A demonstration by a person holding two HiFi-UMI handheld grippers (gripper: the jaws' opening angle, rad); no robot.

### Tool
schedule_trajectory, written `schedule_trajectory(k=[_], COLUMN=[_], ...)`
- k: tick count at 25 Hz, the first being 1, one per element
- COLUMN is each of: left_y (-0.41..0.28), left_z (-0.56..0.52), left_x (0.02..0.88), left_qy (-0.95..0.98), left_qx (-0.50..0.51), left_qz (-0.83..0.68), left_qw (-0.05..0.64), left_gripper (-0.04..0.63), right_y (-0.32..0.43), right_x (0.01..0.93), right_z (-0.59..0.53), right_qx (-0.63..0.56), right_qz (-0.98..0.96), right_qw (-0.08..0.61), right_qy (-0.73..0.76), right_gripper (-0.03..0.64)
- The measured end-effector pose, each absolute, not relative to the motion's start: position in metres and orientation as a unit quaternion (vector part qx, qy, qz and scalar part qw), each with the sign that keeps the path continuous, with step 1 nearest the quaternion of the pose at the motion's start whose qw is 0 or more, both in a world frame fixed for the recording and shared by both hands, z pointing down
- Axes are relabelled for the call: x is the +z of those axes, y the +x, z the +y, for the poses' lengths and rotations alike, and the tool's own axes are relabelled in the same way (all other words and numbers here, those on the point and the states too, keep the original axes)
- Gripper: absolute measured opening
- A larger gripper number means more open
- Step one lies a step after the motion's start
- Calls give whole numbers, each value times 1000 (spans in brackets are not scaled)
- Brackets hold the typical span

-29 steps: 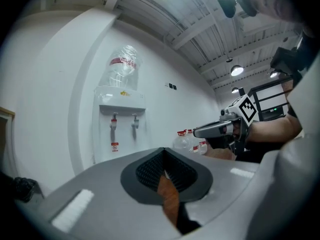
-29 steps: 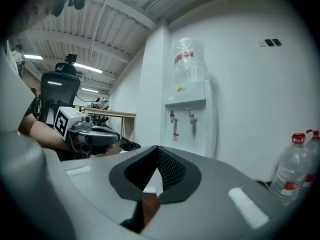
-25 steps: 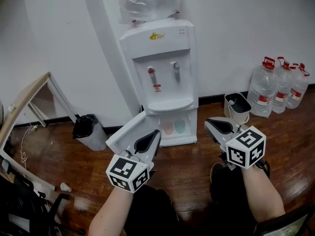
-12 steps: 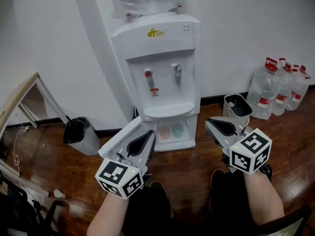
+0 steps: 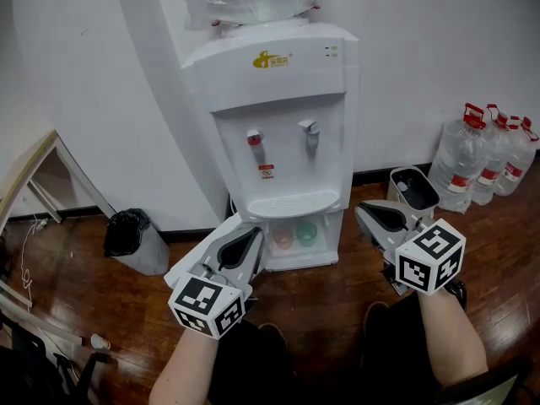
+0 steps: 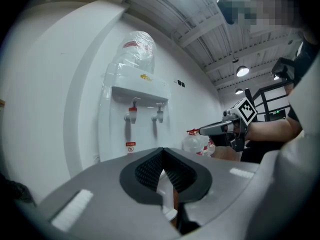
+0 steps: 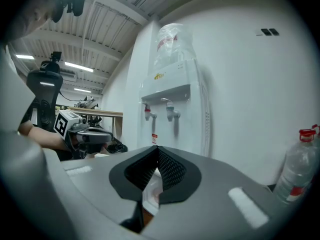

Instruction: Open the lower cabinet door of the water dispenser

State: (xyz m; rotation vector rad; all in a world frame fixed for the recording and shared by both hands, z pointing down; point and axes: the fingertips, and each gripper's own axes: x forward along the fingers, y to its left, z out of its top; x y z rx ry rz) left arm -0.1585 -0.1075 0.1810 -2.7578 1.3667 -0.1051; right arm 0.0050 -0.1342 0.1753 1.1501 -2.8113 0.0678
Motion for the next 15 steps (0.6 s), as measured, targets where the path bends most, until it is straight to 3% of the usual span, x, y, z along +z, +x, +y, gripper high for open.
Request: schedule_trajectory(k=[7, 15], left_y=[-157, -139], left_z=[-127, -137], left_x=[169, 187], left_qy=[-903, -914], left_qx=[20, -28], left_qz=[428, 401], left_qw=[27, 49], left_gripper=[-21, -21], right_y=[3, -3], right_x=[182, 181], right_z=[-160, -170], right_qx=[22, 20], right_qz=[-925, -929], right_qw=[55, 51], right_qy=[376, 365], right_gripper=[3, 3])
